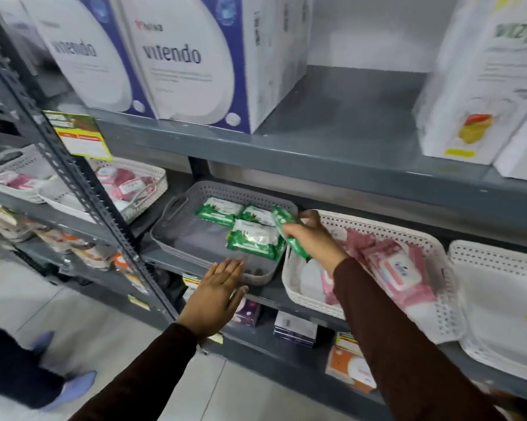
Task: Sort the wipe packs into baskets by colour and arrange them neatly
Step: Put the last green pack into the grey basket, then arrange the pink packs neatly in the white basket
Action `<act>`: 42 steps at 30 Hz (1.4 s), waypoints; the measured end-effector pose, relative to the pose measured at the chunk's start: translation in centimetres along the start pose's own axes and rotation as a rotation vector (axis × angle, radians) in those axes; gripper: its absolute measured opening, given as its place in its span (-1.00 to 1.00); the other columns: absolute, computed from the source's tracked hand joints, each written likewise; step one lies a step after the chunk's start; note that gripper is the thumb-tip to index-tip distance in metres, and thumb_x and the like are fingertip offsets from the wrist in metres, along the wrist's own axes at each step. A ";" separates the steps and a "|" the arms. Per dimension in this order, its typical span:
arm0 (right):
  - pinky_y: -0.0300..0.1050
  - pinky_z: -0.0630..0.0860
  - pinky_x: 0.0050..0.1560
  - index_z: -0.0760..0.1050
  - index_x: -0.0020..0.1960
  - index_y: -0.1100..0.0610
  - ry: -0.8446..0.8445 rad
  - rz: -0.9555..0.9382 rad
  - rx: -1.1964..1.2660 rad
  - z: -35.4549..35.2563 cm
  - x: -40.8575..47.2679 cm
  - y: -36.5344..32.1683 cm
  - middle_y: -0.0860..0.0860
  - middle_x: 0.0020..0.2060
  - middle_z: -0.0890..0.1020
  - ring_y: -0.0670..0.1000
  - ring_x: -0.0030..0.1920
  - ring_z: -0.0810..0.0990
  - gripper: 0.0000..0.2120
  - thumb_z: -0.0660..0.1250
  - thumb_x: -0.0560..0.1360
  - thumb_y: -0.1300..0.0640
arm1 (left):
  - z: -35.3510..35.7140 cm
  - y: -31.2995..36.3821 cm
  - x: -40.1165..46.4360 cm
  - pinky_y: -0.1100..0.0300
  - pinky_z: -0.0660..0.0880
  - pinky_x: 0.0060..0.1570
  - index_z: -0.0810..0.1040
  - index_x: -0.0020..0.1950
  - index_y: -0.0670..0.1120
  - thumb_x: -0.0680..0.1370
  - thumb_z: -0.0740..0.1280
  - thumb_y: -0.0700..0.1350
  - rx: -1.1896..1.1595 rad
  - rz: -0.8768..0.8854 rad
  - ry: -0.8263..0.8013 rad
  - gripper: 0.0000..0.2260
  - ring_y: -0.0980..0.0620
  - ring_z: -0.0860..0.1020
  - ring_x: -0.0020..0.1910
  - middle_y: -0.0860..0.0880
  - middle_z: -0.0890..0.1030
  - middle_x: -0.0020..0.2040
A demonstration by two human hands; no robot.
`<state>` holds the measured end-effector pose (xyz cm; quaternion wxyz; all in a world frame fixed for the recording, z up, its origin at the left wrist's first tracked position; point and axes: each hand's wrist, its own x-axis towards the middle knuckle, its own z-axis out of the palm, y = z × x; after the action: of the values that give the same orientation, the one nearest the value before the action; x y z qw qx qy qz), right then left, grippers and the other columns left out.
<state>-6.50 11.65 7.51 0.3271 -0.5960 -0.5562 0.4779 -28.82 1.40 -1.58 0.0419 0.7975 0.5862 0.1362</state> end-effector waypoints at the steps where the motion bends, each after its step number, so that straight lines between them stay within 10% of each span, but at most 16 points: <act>1: -0.05 0.45 0.11 0.34 0.31 0.07 -0.053 -0.016 -0.066 1.7 0.8 -0.9 0.04 0.19 0.54 0.07 0.14 0.52 -0.37 0.42 0.30 -0.07 | -0.3 -1.0 -0.3 0.08 0.01 0.48 0.27 0.52 -0.16 0.63 -0.11 0.20 -0.009 -0.003 0.006 -0.39 -0.11 0.26 0.49 -0.13 0.34 0.49; 6: -0.08 0.39 -0.03 0.35 0.22 0.18 -0.073 -0.248 -0.348 10.3 5.3 -3.8 0.09 0.05 0.51 0.09 0.03 0.50 -0.43 0.52 0.38 -0.03 | -1.3 -5.0 -1.4 0.23 -0.13 0.49 0.23 0.54 -0.12 0.62 -0.14 0.25 -0.058 -0.028 0.021 -0.36 -0.06 0.17 0.53 -0.09 0.29 0.52; 14: 0.32 0.04 0.38 0.23 0.51 -0.18 -0.307 -0.336 -1.198 15.7 9.2 -1.5 0.18 0.53 0.17 0.26 0.49 0.09 -0.53 0.13 0.60 -0.08 | -1.7 -6.3 -1.7 0.22 -0.13 0.50 0.28 0.52 -0.11 0.64 -0.11 0.17 -0.105 -0.019 0.023 -0.44 -0.05 0.20 0.52 -0.08 0.34 0.50; 23: 0.19 0.45 0.18 0.50 0.35 0.02 0.250 -0.521 -0.670 3.7 2.5 4.0 0.09 0.20 0.62 0.21 0.21 0.53 -0.58 0.36 0.50 0.07 | -1.3 -1.6 1.4 0.03 0.31 0.38 0.55 0.29 -0.17 0.63 0.04 0.04 -0.103 -0.034 0.122 -0.55 -0.17 0.50 0.29 -0.14 0.60 0.25; 28: 0.14 0.54 0.09 0.54 0.22 0.08 0.544 -0.202 -0.703 -7.5 -1.7 11.1 0.13 0.10 0.65 0.23 0.12 0.58 -0.65 0.43 0.44 0.17 | 0.1 4.9 6.9 0.01 0.36 0.36 0.45 0.39 -0.15 0.61 0.18 -0.10 -0.256 0.215 0.079 -0.64 -0.10 0.40 0.38 -0.10 0.52 0.35; 36: 0.16 0.48 0.29 0.43 0.41 0.08 0.414 -0.027 -0.725 -13.3 -3.8 14.9 0.16 0.30 0.58 0.24 0.30 0.53 -0.38 0.49 0.41 -0.05 | 2.2 13.0 14.6 -0.04 0.05 0.50 0.27 0.51 0.07 0.53 0.23 -0.32 0.075 0.541 -0.223 -0.41 -0.06 0.05 0.55 0.03 0.17 0.57; 42: 0.01 0.36 0.43 0.38 0.47 0.00 0.209 -0.033 -0.717 -14.8 -4.7 14.2 0.03 0.42 0.49 0.09 0.40 0.46 -0.37 0.49 0.45 0.11 | 2.0 13.2 15.3 0.05 0.17 0.45 0.34 0.48 0.03 0.51 0.36 -0.27 0.094 0.481 -0.391 -0.43 -0.05 0.20 0.50 0.00 0.25 0.54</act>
<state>12.66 6.82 0.27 0.1600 -0.7092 -0.6615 0.1841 -11.84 12.01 2.06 0.0836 0.9255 0.3672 -0.0412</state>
